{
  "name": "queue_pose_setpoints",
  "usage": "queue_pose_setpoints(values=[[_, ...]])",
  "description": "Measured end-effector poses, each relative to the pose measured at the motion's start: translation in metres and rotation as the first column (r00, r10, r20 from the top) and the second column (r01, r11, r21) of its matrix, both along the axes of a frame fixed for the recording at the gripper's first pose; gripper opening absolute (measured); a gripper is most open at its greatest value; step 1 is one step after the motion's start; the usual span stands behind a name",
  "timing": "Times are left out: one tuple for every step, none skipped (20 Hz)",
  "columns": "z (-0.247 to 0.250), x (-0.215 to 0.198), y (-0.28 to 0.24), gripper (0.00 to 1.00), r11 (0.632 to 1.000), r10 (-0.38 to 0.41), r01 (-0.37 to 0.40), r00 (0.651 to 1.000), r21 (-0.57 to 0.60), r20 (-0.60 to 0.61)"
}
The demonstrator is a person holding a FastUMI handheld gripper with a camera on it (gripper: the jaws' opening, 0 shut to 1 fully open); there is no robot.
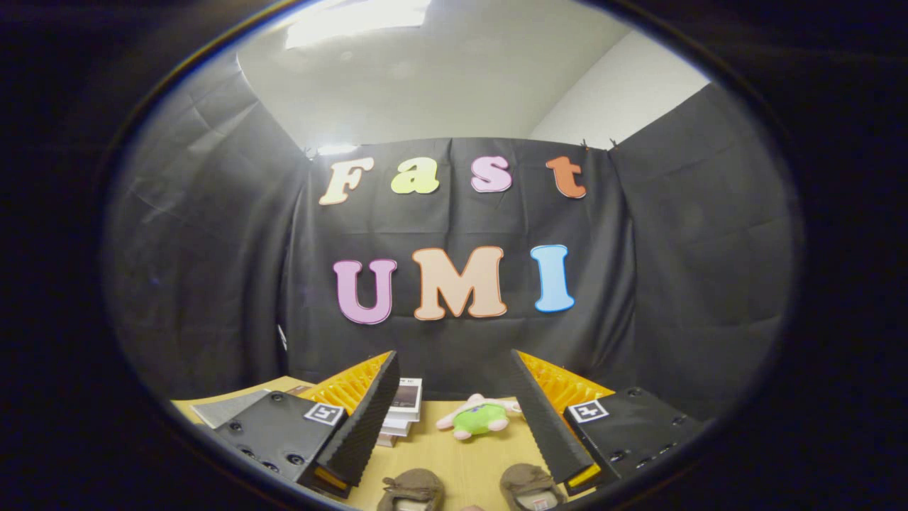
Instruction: Open the storage box then place both shoes into the box .Put the left shoe in first, then the right shoe, with the right side of both shoes facing outward in a uniform manner.
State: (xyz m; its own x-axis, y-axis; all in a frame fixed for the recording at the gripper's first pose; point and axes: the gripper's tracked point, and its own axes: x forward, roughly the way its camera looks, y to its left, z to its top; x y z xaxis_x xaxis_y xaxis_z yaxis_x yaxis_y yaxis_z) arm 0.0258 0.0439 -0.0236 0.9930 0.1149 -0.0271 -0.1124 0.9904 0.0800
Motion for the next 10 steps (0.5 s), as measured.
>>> queue_pose_setpoints(values=[[-0.001,-0.001,0.001,0.98,1.0,0.002,-0.002,1.0,-0.004,-0.007],[-0.004,-0.003,0.002,0.98,1.0,0.003,-0.003,1.0,-0.007,-0.013],[-0.004,-0.005,0.004,0.98,1.0,0.008,-0.008,1.0,-0.006,-0.017],[-0.006,-0.006,0.008,0.98,1.0,0.014,-0.014,1.0,-0.002,-0.021],[-0.008,-0.009,0.011,0.98,1.0,0.018,-0.018,0.999,0.001,-0.028],[-0.012,-0.011,0.014,0.98,1.0,0.022,-0.022,0.999,0.003,-0.039],[-0.017,-0.014,0.015,0.98,1.0,0.025,-0.025,0.998,0.0,-0.055],[-0.024,-0.015,0.019,0.98,1.0,0.03,-0.031,0.997,-0.003,-0.072],[-0.029,-0.017,0.022,0.98,0.999,0.034,-0.034,0.996,-0.001,-0.087],[-0.034,-0.018,0.025,0.98,0.999,0.04,-0.04,0.994,0.005,-0.101]])
